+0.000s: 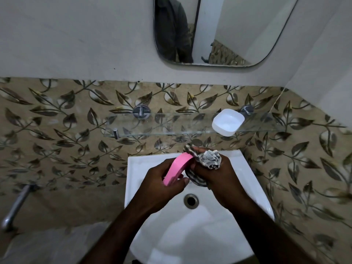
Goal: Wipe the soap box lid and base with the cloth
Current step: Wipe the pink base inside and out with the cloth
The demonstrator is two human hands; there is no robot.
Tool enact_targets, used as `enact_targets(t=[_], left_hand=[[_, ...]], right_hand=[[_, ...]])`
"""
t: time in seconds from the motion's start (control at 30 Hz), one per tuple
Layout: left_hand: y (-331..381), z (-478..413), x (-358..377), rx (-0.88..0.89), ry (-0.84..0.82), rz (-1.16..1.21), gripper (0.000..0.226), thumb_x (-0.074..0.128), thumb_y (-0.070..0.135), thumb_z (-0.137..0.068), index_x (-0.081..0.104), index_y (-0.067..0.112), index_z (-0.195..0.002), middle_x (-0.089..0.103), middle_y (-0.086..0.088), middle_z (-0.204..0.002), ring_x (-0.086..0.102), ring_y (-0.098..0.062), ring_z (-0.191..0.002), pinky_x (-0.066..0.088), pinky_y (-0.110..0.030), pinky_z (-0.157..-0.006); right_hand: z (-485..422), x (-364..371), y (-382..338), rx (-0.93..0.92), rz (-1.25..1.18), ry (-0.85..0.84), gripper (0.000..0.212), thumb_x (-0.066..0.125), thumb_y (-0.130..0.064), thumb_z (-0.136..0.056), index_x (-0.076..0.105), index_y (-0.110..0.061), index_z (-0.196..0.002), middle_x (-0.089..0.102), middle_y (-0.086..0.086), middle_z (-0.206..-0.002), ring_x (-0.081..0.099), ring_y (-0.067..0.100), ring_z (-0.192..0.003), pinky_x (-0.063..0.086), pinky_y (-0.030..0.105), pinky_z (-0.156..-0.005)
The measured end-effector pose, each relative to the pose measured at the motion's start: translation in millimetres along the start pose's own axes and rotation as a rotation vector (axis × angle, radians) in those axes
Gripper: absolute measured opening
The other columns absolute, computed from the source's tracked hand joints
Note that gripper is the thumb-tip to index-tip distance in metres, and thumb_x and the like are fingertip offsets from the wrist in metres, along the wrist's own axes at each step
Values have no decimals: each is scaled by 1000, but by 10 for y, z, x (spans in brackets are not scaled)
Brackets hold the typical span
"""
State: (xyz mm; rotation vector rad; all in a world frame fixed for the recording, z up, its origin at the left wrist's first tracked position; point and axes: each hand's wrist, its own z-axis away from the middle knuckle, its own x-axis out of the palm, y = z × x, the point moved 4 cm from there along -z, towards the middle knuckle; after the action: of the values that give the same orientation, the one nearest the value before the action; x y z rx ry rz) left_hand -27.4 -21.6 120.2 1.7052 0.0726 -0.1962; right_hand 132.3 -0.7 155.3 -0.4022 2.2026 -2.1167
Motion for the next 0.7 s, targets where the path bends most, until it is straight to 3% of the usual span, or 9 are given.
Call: enact_targets(t=[0.07,0.17,0.23,0.33,0.4,0.47,0.53,0.6,0.7], left_hand=[[14,-1,-18,60,27,33,51,68,67,-71,60,42,-114,71,4,-96,67,-17,-84,55,-29,-72],[-89,-27,-43,43,67,58,76,53,85,-68,55,36,-126,72,0,-102,69,-23,-92,55,-50,-83],[-171,-32,-35,8,60,137,79,49,90,-65,59,37,-124,72,0,-109,68,-24,-101,54,-48,-88],[-232,-30,-9,-103,0,261,74,57,88,-62,67,33,-111,75,-8,-95,70,-31,-82,56,-47,-71],[-255,-40,24,-154,-80,272,72,63,81,-64,64,32,-116,73,-10,-97,70,-30,-82,56,-50,-66],[-268,-42,64,-191,-173,288,70,70,75,-63,60,39,-122,71,-2,-111,69,-25,-97,57,-49,-74],[-301,-40,100,-172,-248,278,68,72,69,-65,58,43,-126,67,5,-124,64,-20,-112,54,-37,-87],[-308,-26,109,-149,-222,257,64,68,71,-68,61,41,-124,67,5,-125,64,-16,-114,51,-33,-93],[-341,-35,63,-203,-68,284,65,61,83,-62,73,36,-105,75,-1,-109,68,-19,-102,51,-39,-90]], right_hand=[[6,22,19,15,-37,13,36,70,-8,-80,71,-19,-115,73,10,-89,67,21,-78,54,31,-66],[19,40,0,-42,20,79,34,71,-10,-81,72,-21,-113,75,5,-96,69,21,-86,54,34,-72],[26,66,-44,-113,111,123,34,72,-4,-82,72,-21,-112,75,1,-101,70,20,-92,55,38,-80],[32,96,-97,-183,161,170,36,72,-4,-75,73,-22,-106,76,-2,-100,70,14,-91,55,36,-81],[49,94,-103,-198,190,199,37,71,-4,-72,73,-27,-100,76,-5,-97,71,13,-91,57,40,-81],[61,80,-90,-236,280,216,46,72,7,-74,72,-32,-98,76,-9,-98,70,12,-95,57,43,-85],[68,98,-82,-276,363,217,58,68,16,-74,70,-37,-96,75,-18,-97,69,4,-95,56,29,-84],[72,123,-102,-292,412,227,60,65,18,-73,69,-37,-97,74,-21,-97,68,-1,-96,51,17,-84],[133,191,-244,-446,614,175,60,64,15,-68,68,-28,-110,70,-13,-112,63,1,-107,47,21,-96]])
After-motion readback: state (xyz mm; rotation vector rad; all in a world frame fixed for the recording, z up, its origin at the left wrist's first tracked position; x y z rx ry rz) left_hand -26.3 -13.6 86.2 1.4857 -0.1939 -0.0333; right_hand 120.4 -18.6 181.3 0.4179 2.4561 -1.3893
